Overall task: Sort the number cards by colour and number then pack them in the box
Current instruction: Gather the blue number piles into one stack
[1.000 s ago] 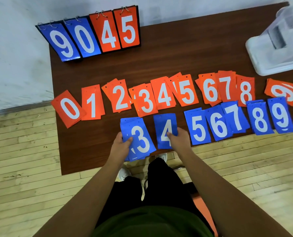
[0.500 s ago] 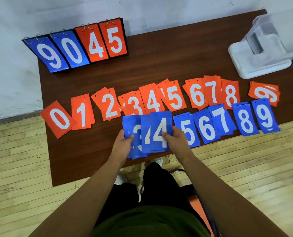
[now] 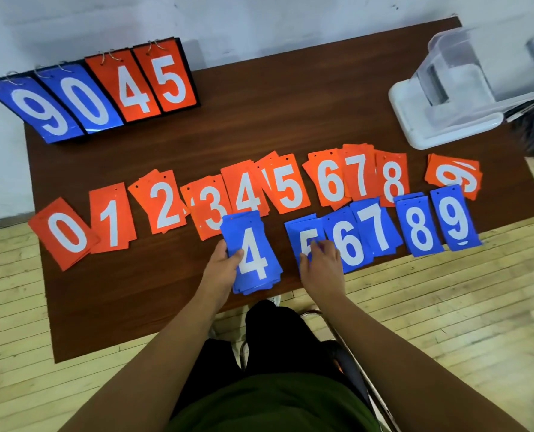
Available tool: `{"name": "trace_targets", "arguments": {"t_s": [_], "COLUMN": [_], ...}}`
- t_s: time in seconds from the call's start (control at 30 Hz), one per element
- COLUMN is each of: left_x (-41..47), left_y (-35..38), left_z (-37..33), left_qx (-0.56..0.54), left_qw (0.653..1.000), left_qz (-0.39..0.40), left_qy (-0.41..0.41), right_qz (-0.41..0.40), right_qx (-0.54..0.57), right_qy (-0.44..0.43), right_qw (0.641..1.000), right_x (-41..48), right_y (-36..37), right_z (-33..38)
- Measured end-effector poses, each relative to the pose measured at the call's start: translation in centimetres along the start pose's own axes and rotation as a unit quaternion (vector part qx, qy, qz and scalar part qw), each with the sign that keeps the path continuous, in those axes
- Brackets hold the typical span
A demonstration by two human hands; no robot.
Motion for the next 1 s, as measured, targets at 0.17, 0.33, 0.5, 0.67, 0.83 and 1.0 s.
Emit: {"name": "trace_targets", "arguments": {"t_s": [0.17, 0.33, 0.5, 0.67, 0.83, 1.0], "left_x": [0.8, 0.5, 0.3, 0.1, -0.4, -1.3], "left_y": [0.0, -0.6, -2.1, -3.3, -4.0, -3.7], "left_z": [0.5, 0.9, 2.1, 2.6, 2.0, 0.5], "left_qx": [-0.020, -0.049, -0.060, -0.044, -0.012, 0.023], "left_qw": [0.999, 0.997, 0.994, 0.992, 0.992, 0.998], "left_qz": [-0.031, -0.065, -0.090, -0.112, -0.123, -0.056], "left_qy": [-0.003, -0.009, -0.028, -0.026, -0.007, 0.008], "right_qz": [0.059, 0.071, 0.106, 0.143, 0.090, 0.072], "right_qx": [-0.074, -0.066, -0.039, 0.185, 0.464, 0.485], "right_qy": [-0.098, -0.081, 0.068, 0.068, 0.138, 0.123], "right_qw": [0.991, 0.992, 0.991, 0.970, 0.871, 0.863], "right_x": [-0.3, 0.5, 1.4, 2.5, 1.4, 0.5], "right_y": [1.3, 1.5, 1.7, 2.0, 0.3, -0.3], "right_z": [0.6, 0.9, 1.8, 1.1, 2.1, 5.4]}}
Point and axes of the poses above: each hand's wrist, its own x-axis towards the middle knuckle, its own y-axis out of the palm, z = x × y, the point moved 4 cm from there along x, towards the middle knuckle, and after that the axes turned 10 degrees about -y, right-handed, at the moved point
